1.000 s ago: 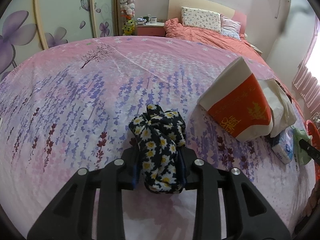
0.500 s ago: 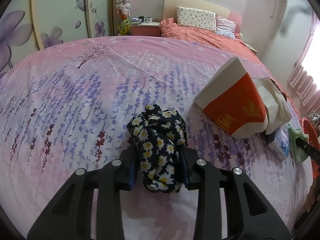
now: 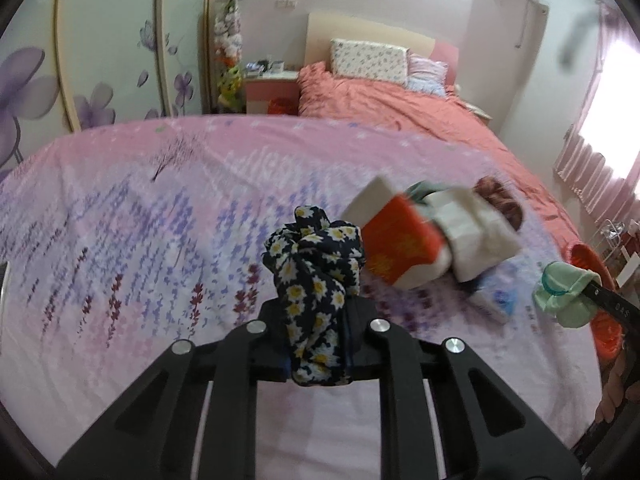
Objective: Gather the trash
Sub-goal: 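Grasp the green cloth with the right tool while the left tool holds the floral cloth, then carry both cloths over the orange basket and open both tools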
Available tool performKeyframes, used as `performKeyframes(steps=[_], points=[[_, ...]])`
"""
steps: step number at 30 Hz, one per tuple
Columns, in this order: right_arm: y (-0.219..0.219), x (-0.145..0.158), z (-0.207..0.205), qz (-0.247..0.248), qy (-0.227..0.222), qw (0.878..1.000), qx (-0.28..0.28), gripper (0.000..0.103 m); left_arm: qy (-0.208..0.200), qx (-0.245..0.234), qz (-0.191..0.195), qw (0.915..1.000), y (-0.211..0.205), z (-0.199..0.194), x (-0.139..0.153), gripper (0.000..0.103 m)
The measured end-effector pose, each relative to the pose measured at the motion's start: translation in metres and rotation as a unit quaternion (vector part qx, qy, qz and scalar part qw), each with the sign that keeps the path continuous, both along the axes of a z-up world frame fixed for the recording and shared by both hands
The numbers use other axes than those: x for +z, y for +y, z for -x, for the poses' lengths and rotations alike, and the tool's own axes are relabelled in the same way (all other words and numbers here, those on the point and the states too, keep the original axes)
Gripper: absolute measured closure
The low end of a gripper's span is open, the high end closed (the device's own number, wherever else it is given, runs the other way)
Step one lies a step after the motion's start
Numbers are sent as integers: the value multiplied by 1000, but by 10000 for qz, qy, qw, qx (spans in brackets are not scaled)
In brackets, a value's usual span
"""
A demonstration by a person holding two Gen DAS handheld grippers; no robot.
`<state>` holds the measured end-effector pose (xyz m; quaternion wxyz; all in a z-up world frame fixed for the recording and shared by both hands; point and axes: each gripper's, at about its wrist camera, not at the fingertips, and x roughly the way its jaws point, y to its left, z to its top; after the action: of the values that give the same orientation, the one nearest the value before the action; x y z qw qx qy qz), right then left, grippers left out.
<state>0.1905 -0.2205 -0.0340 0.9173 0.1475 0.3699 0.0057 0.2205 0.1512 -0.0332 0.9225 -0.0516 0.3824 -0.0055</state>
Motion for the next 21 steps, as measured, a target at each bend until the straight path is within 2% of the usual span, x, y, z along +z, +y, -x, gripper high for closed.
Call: performKeyframes(steps=[11, 17, 21], points=[[-20, 47, 35, -5, -623, 9980, -97, 99, -369, -680, 184, 9968, -64, 23, 50, 85], [-44, 64, 54, 1, -852, 9960, -287, 99, -526, -1234, 295, 9905, -120, 28, 71, 85], [-69, 69, 62, -3, -933, 9943, -520, 99, -540, -1586, 391, 9851, -159, 27, 73, 85]])
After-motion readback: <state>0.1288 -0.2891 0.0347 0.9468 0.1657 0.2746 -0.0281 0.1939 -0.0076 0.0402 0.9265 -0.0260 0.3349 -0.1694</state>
